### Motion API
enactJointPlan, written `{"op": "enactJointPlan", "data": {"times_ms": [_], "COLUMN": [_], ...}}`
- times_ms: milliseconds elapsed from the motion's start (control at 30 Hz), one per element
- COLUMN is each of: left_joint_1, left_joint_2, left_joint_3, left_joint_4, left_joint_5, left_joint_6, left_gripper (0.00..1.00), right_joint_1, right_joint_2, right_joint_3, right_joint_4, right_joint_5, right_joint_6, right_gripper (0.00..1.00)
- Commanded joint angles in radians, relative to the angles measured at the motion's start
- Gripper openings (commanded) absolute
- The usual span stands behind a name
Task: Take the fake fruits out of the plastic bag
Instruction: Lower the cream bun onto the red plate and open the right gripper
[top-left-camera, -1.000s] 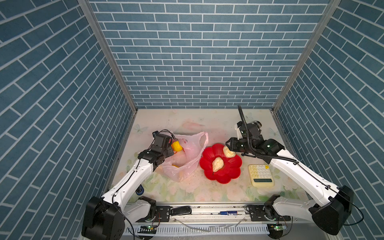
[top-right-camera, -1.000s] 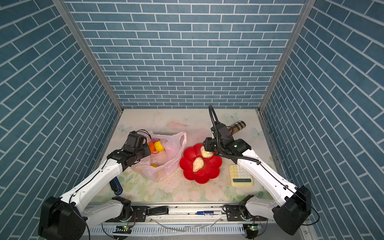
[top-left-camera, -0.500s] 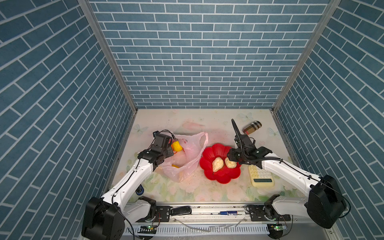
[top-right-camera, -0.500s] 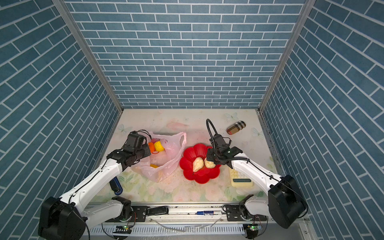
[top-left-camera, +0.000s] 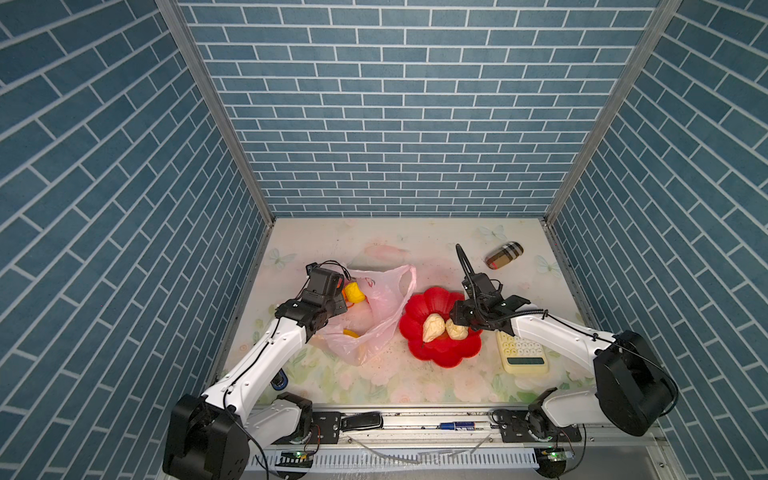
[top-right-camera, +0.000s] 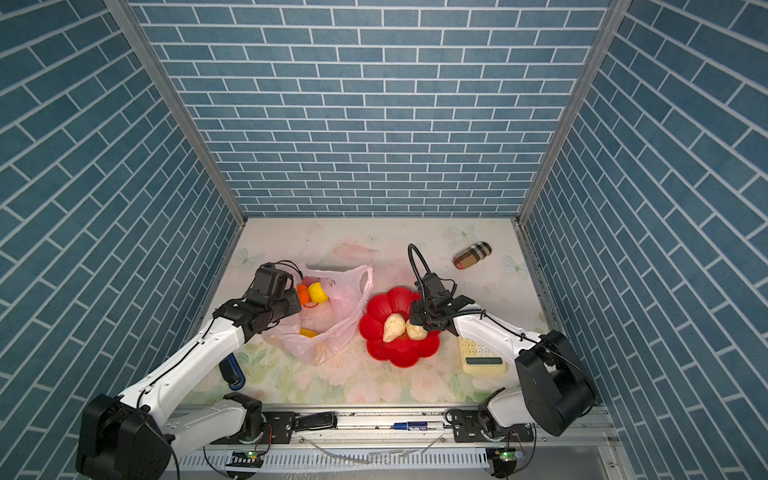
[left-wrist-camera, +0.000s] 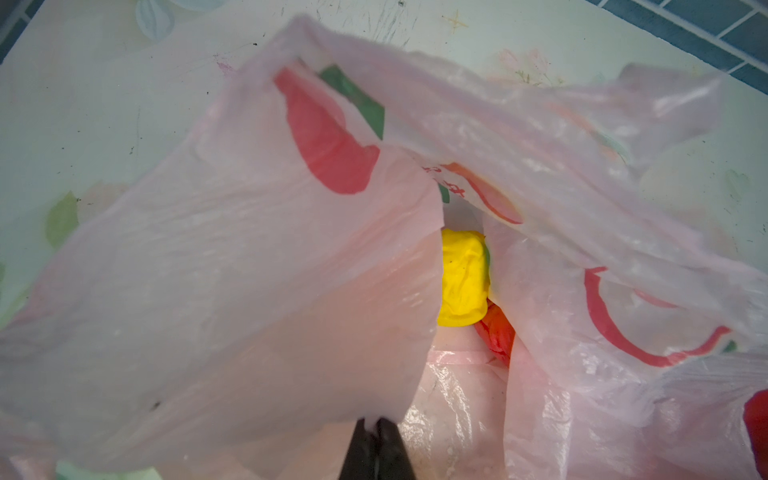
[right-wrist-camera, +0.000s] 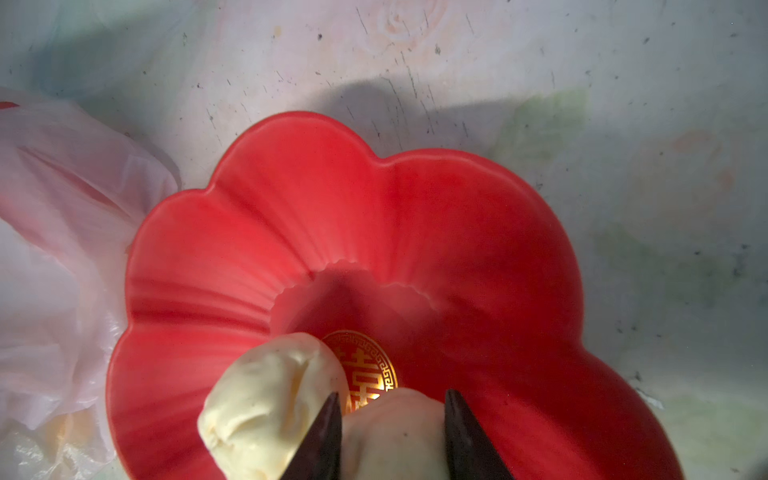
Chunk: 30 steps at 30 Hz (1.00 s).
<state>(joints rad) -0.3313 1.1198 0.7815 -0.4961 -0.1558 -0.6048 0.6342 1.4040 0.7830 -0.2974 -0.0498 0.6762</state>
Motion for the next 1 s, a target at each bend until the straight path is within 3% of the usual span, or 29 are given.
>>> {"op": "enactJointPlan", "data": {"times_ms": [0, 300, 733, 967], "left_joint_1": [0.006, 0.006, 0.008, 0.008], "left_joint_2": [-0.014, -0.008, -0.023, -0.027], "left_joint_3": [0.014, 0.008, 0.006, -0.001], "left_joint_4": [-0.01, -0.002, -0.002, 0.009], "left_joint_5": [-0.006, -0.004, -0.004, 0.004], "left_joint_6": [0.013, 0.015, 0.015, 0.013], "left_gripper": [0.07, 0.07, 0.07, 0.07], "right_joint_1": [-0.004, -0.004, -0.004, -0.003], "right_joint_2": [0.018, 0.037, -0.007, -0.051], "right_joint_3": [-0.025, -0.015, 0.044, 0.099], "right_joint_4": [0.03, 0.015, -0.07, -0.126], "right_joint_5": [-0.009, -0.01, 0.005, 0.02], "right_joint_6": [0.023, 0.018, -0.004, -0.016], "right_gripper": [0.1, 0.22, 0.6, 0.66]}}
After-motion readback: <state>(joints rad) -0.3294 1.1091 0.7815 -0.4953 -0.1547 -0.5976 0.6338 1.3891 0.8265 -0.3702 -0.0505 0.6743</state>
